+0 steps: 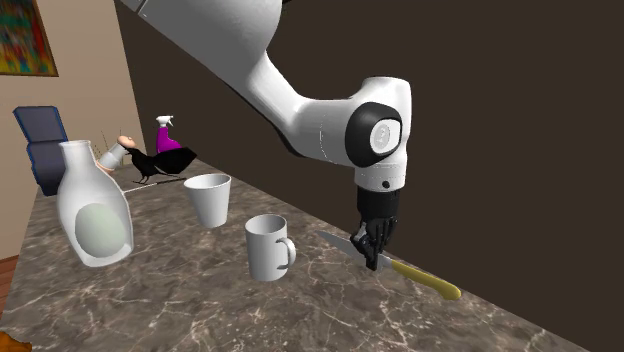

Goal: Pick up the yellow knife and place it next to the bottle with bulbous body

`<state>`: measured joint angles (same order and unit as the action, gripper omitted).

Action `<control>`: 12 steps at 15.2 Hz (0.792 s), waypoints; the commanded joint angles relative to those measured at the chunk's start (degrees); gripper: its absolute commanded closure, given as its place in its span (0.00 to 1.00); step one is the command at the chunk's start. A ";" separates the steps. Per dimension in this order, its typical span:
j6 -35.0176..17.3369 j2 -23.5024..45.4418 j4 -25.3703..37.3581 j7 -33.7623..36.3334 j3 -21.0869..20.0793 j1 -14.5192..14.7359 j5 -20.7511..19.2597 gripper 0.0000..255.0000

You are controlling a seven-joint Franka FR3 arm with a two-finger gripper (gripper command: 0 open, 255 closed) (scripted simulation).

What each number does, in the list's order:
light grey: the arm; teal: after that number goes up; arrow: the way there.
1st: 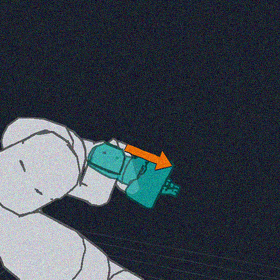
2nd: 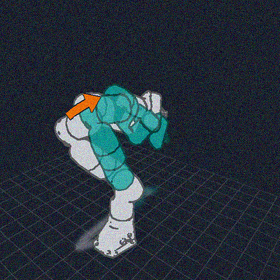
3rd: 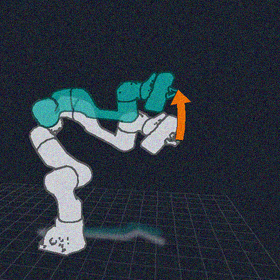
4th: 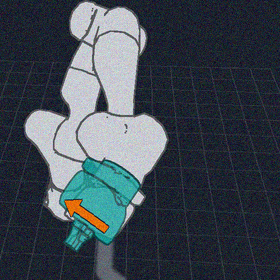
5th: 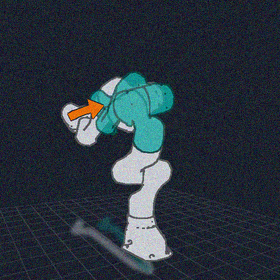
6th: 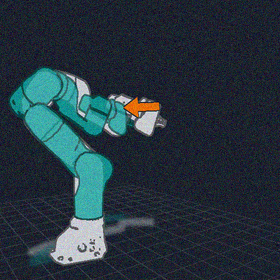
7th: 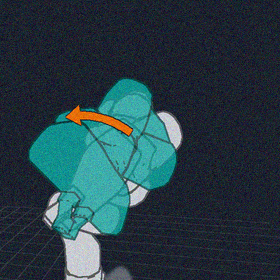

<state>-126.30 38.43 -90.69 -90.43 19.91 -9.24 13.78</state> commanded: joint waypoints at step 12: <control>4.88 -3.64 1.36 0.72 0.98 0.56 -1.35 1.00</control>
<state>-121.86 35.30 -89.24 -89.78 20.77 -8.78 12.60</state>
